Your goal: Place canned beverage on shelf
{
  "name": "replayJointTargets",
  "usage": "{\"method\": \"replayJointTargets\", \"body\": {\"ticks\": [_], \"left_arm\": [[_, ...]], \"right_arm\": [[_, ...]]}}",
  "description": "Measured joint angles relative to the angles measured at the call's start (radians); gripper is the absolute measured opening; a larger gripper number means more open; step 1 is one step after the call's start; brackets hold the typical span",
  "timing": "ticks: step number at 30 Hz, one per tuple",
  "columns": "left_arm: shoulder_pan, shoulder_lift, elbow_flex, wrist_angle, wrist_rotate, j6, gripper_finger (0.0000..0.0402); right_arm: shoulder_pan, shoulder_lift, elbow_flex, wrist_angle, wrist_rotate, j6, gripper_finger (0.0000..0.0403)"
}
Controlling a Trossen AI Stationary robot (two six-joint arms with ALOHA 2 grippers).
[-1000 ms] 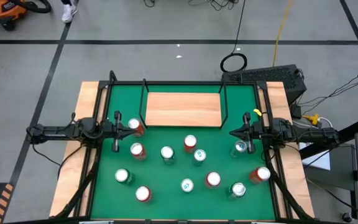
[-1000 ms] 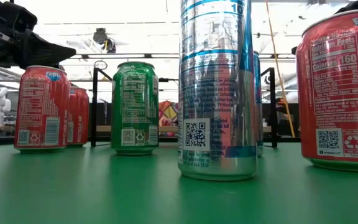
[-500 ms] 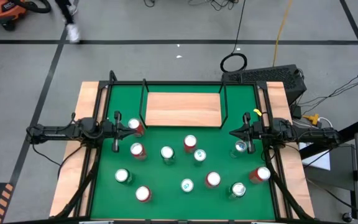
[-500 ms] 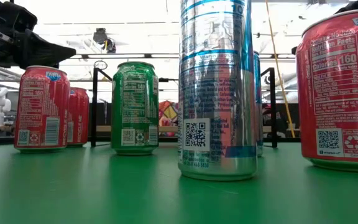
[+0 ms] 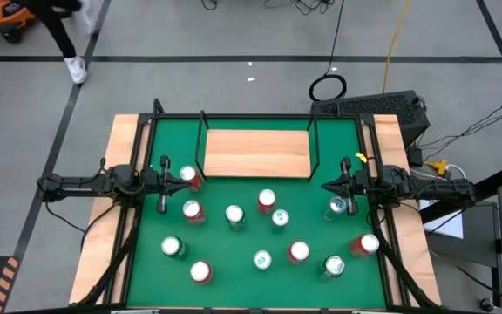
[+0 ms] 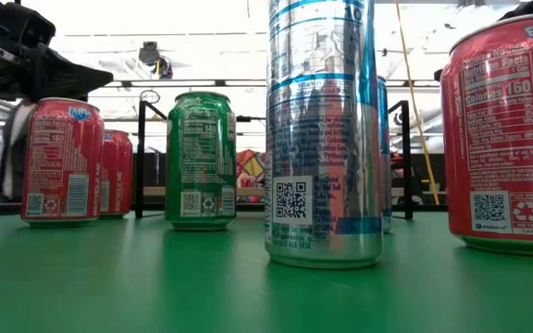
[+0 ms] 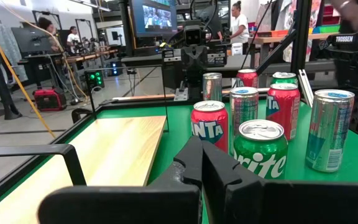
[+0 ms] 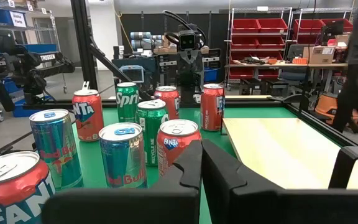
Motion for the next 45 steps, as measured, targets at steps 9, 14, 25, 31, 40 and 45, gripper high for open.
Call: {"method": "replayJointTargets", "body": {"ticks": [9, 14, 25, 31, 40, 45], "left_arm": [[0.000, 0.000, 0.000, 0.000, 0.000, 0.000, 0.0000], [0.000, 0.000, 0.000, 0.000, 0.000, 0.000, 0.0000], [0.000, 0.000, 0.000, 0.000, 0.000, 0.000, 0.0000], [0.000, 0.000, 0.000, 0.000, 0.000, 0.000, 0.0000], [0.000, 0.000, 0.000, 0.000, 0.000, 0.000, 0.0000], [0.000, 0.000, 0.000, 0.000, 0.000, 0.000, 0.0000]], "right_arm": [[0.000, 0.000, 0.000, 0.000, 0.000, 0.000, 0.0000], [0.000, 0.000, 0.000, 0.000, 0.000, 0.000, 0.0000], [0.000, 0.000, 0.000, 0.000, 0.000, 0.000, 0.0000], [0.000, 0.000, 0.000, 0.001, 0.001, 0.000, 0.0000], [0.000, 0.000, 0.000, 0.005, 0.000, 0.000, 0.0000], [0.000, 0.000, 0.000, 0.003, 0.002, -0.048, 0.0000]]}}
